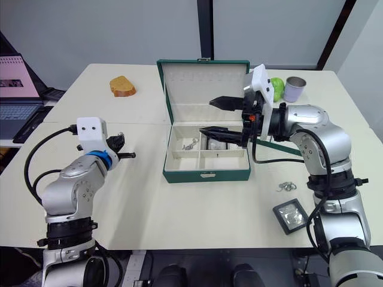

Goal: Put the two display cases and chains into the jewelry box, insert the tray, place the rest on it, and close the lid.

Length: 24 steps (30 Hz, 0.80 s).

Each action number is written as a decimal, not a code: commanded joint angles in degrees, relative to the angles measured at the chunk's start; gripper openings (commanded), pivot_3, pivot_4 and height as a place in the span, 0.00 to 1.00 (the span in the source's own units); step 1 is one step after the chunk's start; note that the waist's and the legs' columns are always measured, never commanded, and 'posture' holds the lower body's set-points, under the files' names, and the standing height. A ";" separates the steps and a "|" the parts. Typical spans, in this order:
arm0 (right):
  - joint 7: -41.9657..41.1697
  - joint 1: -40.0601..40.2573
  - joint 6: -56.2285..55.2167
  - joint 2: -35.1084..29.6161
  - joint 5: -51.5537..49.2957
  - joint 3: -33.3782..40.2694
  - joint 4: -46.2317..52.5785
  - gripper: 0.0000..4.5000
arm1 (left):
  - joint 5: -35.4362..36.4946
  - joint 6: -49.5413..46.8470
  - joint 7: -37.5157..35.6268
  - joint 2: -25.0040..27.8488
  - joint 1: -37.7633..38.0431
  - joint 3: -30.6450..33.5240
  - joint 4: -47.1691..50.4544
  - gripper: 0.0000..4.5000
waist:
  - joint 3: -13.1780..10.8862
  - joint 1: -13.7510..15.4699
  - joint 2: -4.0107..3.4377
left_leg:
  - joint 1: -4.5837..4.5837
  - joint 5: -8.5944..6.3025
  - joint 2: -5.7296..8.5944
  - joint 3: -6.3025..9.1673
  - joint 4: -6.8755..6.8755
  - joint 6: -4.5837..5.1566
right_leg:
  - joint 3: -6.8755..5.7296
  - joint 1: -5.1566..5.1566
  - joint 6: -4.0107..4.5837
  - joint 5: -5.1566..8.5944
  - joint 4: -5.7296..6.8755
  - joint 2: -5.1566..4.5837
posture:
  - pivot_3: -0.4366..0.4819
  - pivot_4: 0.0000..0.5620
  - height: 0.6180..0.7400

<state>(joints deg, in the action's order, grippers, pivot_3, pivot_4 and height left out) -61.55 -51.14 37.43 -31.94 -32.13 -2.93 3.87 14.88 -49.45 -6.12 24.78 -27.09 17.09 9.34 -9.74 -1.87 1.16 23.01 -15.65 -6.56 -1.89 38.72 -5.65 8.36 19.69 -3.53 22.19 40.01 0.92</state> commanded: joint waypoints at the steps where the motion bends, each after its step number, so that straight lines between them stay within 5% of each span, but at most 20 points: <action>1: -1.18 -0.26 0.56 -1.85 -2.33 2.64 3.02 1.00 | 2.68 -0.09 -6.73 5.42 0.92 1.14 5.11 0.01 | 0.00 0.00 0.00 | 0.00 0.00 0.00 0.00 0.00 0.00 | 0.00 0.00 0.00 0.00 0.00 0.00 | 0.48 0.27 1.00; 6: -2.54 1.73 1.80 -4.90 -4.54 4.33 5.14 1.00 | 8.62 1.31 -20.53 15.11 1.08 1.89 5.84 0.01 | -0.04 0.05 0.00 | -0.01 0.00 0.01 -0.01 -0.04 0.00 | 0.00 0.02 0.00 0.00 -0.04 -0.01 | 0.48 0.27 1.00; 15: -2.48 6.27 3.73 -9.10 -7.25 6.24 9.28 1.00 | 18.60 6.37 -43.32 22.67 -4.58 -3.70 7.35 0.01 | -0.28 0.16 0.13 | 0.00 0.00 0.03 -0.03 -0.07 0.00 | 0.00 0.02 0.00 0.00 -0.07 -0.01 | 0.48 0.27 1.00; 24: 2.23 10.06 5.41 -10.79 -9.06 9.53 14.35 1.00 | 13.00 15.14 -59.23 24.59 -11.23 -18.36 -0.83 0.01 | -0.33 0.05 0.12 | 0.00 0.00 0.03 -0.05 -0.06 0.01 | 0.07 0.07 0.00 0.00 -0.08 0.03 | 0.48 0.27 1.00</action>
<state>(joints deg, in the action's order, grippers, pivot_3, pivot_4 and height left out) -60.29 -41.12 42.59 -41.98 -39.68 4.21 15.75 29.45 -36.96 -63.13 48.53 -36.99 0.03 9.21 -10.07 -1.82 1.27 23.01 -15.66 -6.53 -1.94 38.65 -5.64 8.42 19.77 -3.53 22.19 39.92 0.95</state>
